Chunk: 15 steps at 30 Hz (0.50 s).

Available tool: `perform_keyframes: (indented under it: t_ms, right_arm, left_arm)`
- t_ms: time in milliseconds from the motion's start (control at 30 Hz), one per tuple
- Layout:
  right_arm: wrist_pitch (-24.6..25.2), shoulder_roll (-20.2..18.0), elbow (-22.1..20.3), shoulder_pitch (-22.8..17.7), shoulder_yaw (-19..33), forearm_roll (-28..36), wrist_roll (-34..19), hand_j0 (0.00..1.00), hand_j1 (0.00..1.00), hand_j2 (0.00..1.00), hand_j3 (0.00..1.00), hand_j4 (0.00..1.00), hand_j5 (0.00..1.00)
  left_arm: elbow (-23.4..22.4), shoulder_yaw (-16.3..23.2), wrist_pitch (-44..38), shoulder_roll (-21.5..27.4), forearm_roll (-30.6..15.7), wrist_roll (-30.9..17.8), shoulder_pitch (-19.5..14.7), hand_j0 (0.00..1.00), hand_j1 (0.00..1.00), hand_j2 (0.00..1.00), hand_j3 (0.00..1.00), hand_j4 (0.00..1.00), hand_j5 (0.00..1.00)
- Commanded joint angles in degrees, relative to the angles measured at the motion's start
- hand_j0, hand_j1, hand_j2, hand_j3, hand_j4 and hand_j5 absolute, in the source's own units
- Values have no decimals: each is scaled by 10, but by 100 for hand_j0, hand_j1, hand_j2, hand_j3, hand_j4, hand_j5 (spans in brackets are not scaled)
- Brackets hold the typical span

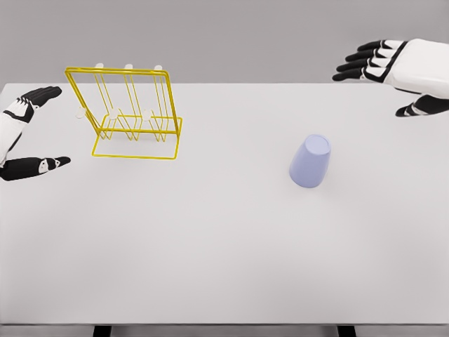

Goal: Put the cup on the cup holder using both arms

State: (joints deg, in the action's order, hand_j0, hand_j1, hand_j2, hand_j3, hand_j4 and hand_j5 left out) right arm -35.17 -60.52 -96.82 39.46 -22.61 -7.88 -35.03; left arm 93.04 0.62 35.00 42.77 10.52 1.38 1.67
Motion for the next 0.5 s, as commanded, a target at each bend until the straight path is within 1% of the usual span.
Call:
perform_keyframes:
  t_ms: [0,33,100,133,167,233,267,333,367,467]
  right_arm:
    - [2,1,2,1,-7,-4,0,100,100,100,100,100,100]
    - [2,2,2,4,-16,-4,0,100,100,100,100,100,100]
    - [2,2,7,47,-100,-6,0,100,100,100,100,100,100]
    - [2,5,10,51,-118,-14,0,100,100,100,100,100,100]
    - [2,16,19,52,-127,-25,0,100,100,100,100,100,100]
    - [2,22,43,56,-145,-42,0,100,100,100,100,100,100]
    - [2,30,55,67,-165,-46,0,100,100,100,100,100,100]
    - [2,44,57,96,-215,-44,0,100,100,100,100,100,100]
    - [2,51,57,102,-220,-44,0,100,100,100,100,100,100]
    - [2,56,57,105,-222,-44,0,100,100,100,100,100,100]
  left_arm:
    - [4,0,0,-1,-3,0,0,100,100,100,100,100,100]
    - [4,0,0,-2,-3,0,0,100,100,100,100,100,100]
    - [5,0,0,-2,-3,0,0,100,100,100,100,100,100]
    - [5,0,0,-2,-3,0,0,100,100,100,100,100,100]
    - [7,0,0,-2,-3,0,0,100,100,100,100,100,100]
    - [7,0,0,-2,-3,0,0,100,100,100,100,100,100]
    - [7,0,0,-2,-3,0,0,100,100,100,100,100,100]
    - [7,0,0,-2,-3,0,0,100,100,100,100,100,100]
    - [7,-1,0,-3,-3,0,0,100,100,100,100,100,100]
    - [7,-1,0,-2,-3,0,0,100,100,100,100,100,100]
